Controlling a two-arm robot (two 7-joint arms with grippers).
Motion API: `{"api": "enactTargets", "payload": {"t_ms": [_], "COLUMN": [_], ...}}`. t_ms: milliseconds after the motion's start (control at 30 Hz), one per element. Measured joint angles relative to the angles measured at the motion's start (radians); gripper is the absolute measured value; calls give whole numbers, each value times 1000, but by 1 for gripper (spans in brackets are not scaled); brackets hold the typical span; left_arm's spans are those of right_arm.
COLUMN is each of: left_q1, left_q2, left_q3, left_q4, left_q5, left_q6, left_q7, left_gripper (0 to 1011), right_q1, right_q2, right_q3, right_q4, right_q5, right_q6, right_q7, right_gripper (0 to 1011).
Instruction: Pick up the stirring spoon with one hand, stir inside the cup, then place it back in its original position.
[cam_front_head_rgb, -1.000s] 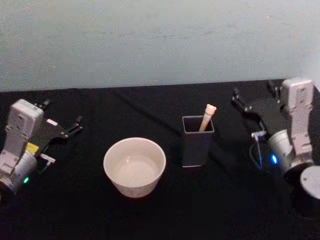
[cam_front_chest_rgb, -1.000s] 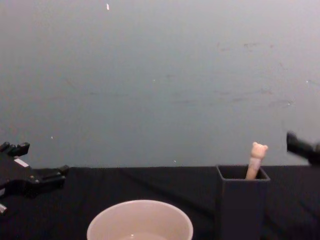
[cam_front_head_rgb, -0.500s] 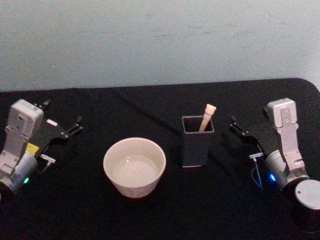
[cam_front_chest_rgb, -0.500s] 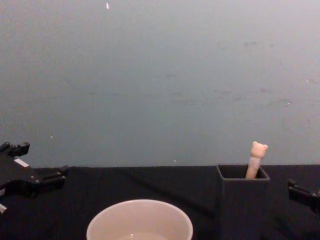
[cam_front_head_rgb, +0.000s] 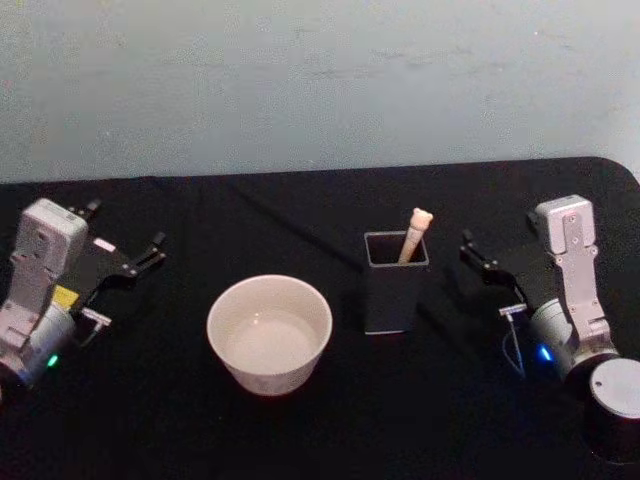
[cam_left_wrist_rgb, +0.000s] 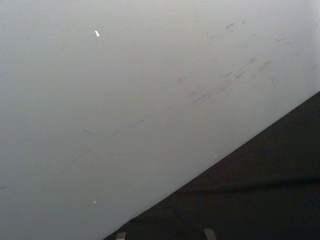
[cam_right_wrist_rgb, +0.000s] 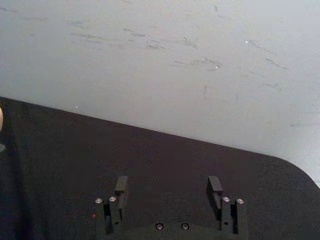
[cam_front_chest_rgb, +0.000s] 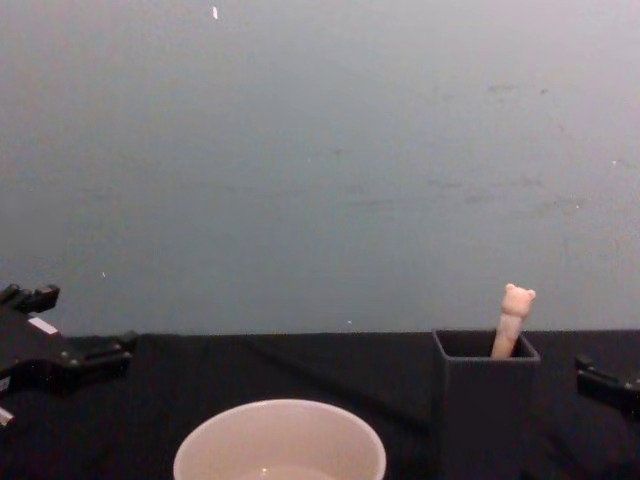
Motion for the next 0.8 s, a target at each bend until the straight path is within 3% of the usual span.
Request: {"api": "enactTargets", "payload": {"t_ms": [800], "left_q1": [0], "left_q2": [0], "left_q3": [0], "left_q4": [0], "left_q5": [0], "left_q6": [0], "left_q7": [0], "left_gripper": [1001], "right_q1": [-1], "right_q2": [1], "right_q3": [0], "right_q4": [-3], "right_q5": [1], "right_q6": [-2], "right_q7": [-1], "right_gripper": [1002]}}
